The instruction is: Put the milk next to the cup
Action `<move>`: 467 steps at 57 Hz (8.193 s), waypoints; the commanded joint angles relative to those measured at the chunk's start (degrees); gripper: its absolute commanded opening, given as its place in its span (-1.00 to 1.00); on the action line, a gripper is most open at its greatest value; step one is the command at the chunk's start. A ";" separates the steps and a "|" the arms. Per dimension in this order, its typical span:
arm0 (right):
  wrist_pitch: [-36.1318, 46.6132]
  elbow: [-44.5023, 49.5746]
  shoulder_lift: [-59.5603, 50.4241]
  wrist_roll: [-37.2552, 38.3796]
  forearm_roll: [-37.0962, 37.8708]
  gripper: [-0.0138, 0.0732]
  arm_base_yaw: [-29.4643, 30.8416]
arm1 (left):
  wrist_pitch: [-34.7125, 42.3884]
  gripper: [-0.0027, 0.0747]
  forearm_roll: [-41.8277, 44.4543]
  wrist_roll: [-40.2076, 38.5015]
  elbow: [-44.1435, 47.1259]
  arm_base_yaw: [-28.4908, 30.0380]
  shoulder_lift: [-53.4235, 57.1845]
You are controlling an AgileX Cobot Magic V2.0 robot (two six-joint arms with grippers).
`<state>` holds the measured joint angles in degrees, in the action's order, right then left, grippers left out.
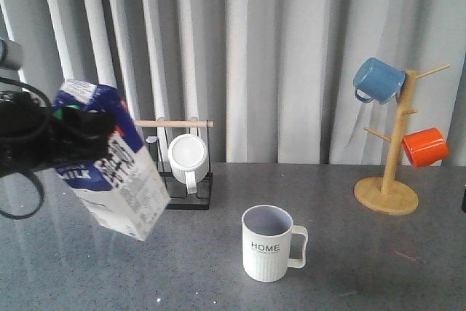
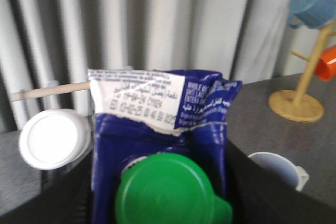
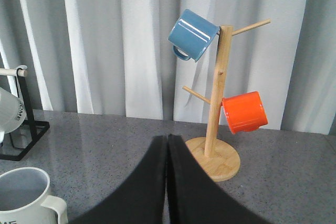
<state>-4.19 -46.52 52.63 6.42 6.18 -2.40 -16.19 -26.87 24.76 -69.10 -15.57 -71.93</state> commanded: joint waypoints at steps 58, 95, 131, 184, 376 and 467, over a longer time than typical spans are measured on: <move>4.19 -1.93 -0.46 -0.15 0.08 -0.70 0.41 | 51.34 -0.41 -56.86 47.67 -3.29 -25.95 -18.63; 4.19 -1.93 -0.46 -0.15 0.08 -0.70 0.41 | 56.88 -0.37 -71.52 63.16 -17.35 -29.16 -30.49; 4.19 -1.93 -0.46 -0.15 0.08 -0.70 0.41 | 56.37 -0.37 -74.65 63.10 -21.50 -29.03 -35.34; 4.19 -1.93 -0.46 -0.15 0.08 -0.70 0.41 | 58.33 -0.36 -76.00 63.05 -21.50 -28.99 -35.79; 4.19 -1.93 -0.46 -0.15 0.08 -0.70 0.41 | 12.07 -0.95 -69.15 65.21 -22.60 -28.02 -16.11; 4.19 -1.93 -0.46 -0.15 0.08 -0.70 0.41 | 22.23 -0.95 31.26 -34.93 20.40 -13.82 8.96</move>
<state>-4.25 -46.52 52.63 6.42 6.18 -2.40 -2.18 6.49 -9.07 -53.90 -31.86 -69.31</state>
